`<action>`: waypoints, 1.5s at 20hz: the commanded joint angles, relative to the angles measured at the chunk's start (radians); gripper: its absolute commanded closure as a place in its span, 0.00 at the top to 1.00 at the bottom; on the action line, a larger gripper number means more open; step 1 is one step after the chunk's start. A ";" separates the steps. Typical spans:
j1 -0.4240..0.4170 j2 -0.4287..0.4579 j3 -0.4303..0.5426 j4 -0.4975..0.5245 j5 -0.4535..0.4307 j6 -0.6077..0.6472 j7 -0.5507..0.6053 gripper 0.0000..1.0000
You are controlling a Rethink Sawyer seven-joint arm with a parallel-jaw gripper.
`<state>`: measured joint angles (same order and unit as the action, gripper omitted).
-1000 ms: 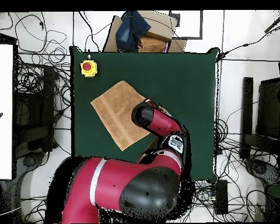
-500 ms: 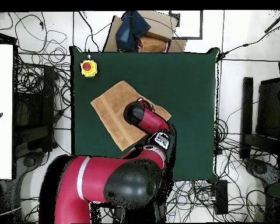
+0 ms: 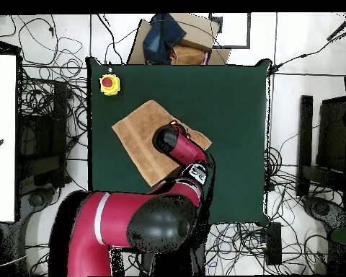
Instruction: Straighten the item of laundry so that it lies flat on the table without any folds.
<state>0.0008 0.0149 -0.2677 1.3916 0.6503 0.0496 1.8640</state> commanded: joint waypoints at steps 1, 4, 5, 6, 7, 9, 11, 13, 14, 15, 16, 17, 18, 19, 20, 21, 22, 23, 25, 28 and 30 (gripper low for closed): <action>0.008 0.048 0.042 -0.033 0.076 -0.027 0.250 1.00; 0.061 0.028 -0.066 -0.075 0.107 0.143 0.269 1.00; 0.066 0.027 -0.090 -0.098 0.107 0.196 0.276 1.00; 0.068 0.039 -0.110 -0.130 0.108 0.236 0.284 1.00; 0.069 0.051 -0.129 -0.162 0.109 0.276 0.292 1.00; 0.069 0.088 -0.154 -0.221 0.120 0.307 0.307 1.00; 0.081 0.120 -0.184 -0.259 0.132 0.325 0.333 1.00; 0.089 0.122 -0.188 -0.260 0.135 0.328 0.344 1.00; 0.090 0.119 -0.185 -0.256 0.136 0.327 0.345 1.00; 0.090 0.123 -0.188 -0.264 0.139 0.329 0.347 1.00; 0.090 0.133 -0.190 -0.276 0.145 0.327 0.351 1.00; 0.086 0.150 -0.195 -0.299 0.153 0.326 0.354 1.00; 0.086 0.165 -0.198 -0.311 0.162 0.316 0.358 1.00; 0.087 0.169 -0.195 -0.312 0.168 0.304 0.358 1.00; 0.087 0.172 -0.193 -0.313 0.173 0.300 0.358 1.00; 0.087 0.167 -0.187 -0.306 0.174 0.297 0.353 1.00; 0.085 0.162 -0.180 -0.299 0.173 0.292 0.343 1.00; 0.081 0.159 -0.175 -0.294 0.173 0.290 0.334 1.00; 0.082 0.158 -0.166 -0.279 0.177 0.280 0.328 1.00; 0.084 0.162 -0.152 -0.258 0.180 0.269 0.321 1.00; 0.089 0.158 -0.144 -0.233 0.178 0.270 0.321 1.00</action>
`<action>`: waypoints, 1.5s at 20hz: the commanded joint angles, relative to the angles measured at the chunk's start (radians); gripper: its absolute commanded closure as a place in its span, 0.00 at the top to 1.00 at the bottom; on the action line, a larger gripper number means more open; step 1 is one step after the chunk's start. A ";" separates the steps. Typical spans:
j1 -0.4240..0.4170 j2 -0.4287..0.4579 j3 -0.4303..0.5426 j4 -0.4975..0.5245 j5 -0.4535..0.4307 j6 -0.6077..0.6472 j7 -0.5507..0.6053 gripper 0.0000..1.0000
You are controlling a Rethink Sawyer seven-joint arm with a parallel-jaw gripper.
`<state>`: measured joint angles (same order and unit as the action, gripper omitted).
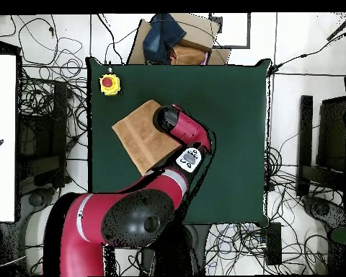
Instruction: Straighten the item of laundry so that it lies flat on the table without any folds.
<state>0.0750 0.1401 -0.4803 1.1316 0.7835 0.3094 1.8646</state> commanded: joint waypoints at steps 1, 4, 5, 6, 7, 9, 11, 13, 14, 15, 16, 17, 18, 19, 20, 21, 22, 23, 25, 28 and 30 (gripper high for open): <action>0.019 0.028 0.074 0.040 0.042 0.002 0.316 1.00; 0.030 0.031 0.071 0.043 0.047 -0.009 0.326 1.00; 0.035 0.035 0.066 0.040 0.049 -0.007 0.332 1.00; 0.034 0.034 0.072 0.041 0.049 -0.010 0.329 1.00; 0.031 0.030 0.078 0.043 0.048 -0.013 0.324 1.00; 0.031 0.025 0.085 0.054 0.047 -0.018 0.321 1.00; 0.034 0.026 0.081 0.057 0.049 -0.012 0.327 1.00; 0.050 0.016 0.049 0.066 0.049 0.034 0.349 1.00; 0.055 0.002 0.043 0.079 0.047 0.056 0.355 1.00; 0.058 -0.004 0.037 0.082 0.046 0.069 0.359 1.00; 0.056 -0.008 0.043 0.086 0.046 0.067 0.355 1.00; 0.053 -0.005 0.044 0.084 0.047 0.064 0.353 1.00; 0.052 -0.002 0.047 0.083 0.049 0.062 0.355 1.00; 0.051 0.008 0.036 0.070 0.050 0.070 0.359 1.00; 0.057 0.009 0.023 0.070 0.052 0.093 0.376 1.00; 0.073 0.016 -0.014 0.064 0.055 0.137 0.415 1.00; 0.090 0.021 -0.054 0.061 0.054 0.176 0.450 1.00; 0.097 0.028 -0.072 0.059 0.056 0.194 0.471 1.00; 0.104 0.032 -0.100 0.066 0.060 0.271 0.545 1.00; 0.094 0.017 -0.111 0.078 0.056 0.389 0.637 1.00; 0.089 0.013 -0.102 0.088 0.061 0.428 0.701 1.00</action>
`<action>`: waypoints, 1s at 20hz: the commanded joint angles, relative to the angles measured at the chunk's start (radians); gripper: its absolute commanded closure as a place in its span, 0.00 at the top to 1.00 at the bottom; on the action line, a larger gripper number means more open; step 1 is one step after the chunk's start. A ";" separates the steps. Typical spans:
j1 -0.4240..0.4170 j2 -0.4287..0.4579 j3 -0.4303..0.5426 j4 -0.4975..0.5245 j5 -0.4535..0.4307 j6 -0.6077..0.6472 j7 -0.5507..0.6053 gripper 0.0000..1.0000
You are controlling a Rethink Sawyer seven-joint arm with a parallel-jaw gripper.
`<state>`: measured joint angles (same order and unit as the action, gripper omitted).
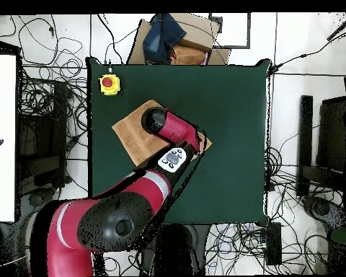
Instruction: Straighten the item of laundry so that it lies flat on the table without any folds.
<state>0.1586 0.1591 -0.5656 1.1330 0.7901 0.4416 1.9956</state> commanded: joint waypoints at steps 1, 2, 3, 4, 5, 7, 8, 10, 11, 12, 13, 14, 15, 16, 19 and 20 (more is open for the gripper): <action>0.004 -0.001 -0.011 0.091 0.061 0.290 0.594 1.00; 0.003 0.006 -0.016 0.087 0.062 0.292 0.622 1.00; 0.012 0.008 -0.021 0.096 0.065 0.287 0.657 1.00; 0.021 0.016 -0.039 0.091 0.067 0.297 0.706 1.00; 0.030 0.019 -0.040 0.096 0.075 0.294 0.751 1.00; 0.036 0.025 -0.025 0.098 0.099 0.273 0.826 1.00; 0.035 0.032 -0.019 0.092 0.109 0.262 0.859 1.00; 0.023 0.028 0.013 0.102 0.110 0.219 0.851 1.00; 0.016 0.014 0.035 0.120 0.110 0.215 0.847 1.00; 0.015 0.007 0.037 0.126 0.102 0.228 0.858 1.00; 0.014 0.000 0.039 0.133 0.094 0.240 0.869 1.00; 0.013 -0.003 0.041 0.136 0.090 0.251 0.888 1.00; 0.011 -0.008 0.054 0.142 0.099 0.271 0.925 1.00; 0.008 -0.012 0.068 0.149 0.107 0.290 0.963 1.00; 0.022 -0.020 0.086 0.160 0.145 0.331 1.095 1.00; 0.033 -0.010 0.074 0.149 0.150 0.345 1.150 1.00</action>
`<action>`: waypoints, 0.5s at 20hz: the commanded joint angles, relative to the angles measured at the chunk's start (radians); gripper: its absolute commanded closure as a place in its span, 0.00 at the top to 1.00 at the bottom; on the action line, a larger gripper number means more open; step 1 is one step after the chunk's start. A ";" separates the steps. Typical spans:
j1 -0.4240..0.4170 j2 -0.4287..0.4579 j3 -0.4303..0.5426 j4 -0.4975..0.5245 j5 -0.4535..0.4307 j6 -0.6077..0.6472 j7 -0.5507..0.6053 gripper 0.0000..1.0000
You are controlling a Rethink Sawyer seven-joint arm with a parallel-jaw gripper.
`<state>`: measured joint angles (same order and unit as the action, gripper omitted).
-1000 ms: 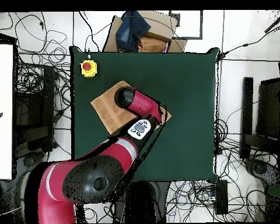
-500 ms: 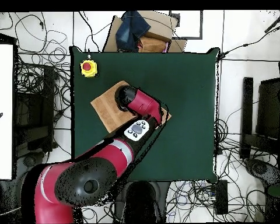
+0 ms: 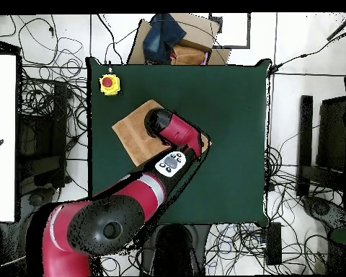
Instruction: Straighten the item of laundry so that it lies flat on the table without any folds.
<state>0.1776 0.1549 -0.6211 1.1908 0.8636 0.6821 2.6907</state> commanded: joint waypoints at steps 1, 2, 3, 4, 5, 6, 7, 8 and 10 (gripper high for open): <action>0.027 -0.010 0.134 0.099 0.097 0.118 0.524 1.00; 0.040 0.000 0.119 0.090 0.102 0.121 0.577 1.00; 0.046 -0.004 0.132 0.103 0.122 0.102 0.603 1.00; 0.050 -0.004 0.147 0.114 0.143 0.064 0.614 1.00; 0.055 -0.002 0.156 0.121 0.160 0.044 0.636 1.00; 0.059 0.005 0.150 0.116 0.162 0.033 0.647 1.00; 0.063 0.012 0.145 0.112 0.165 0.022 0.658 1.00; 0.063 0.013 0.146 0.105 0.166 0.026 0.666 1.00; 0.062 0.020 0.146 0.087 0.165 0.035 0.689 1.00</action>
<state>0.2178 0.1555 -0.6195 1.2337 0.9699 0.6844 2.9921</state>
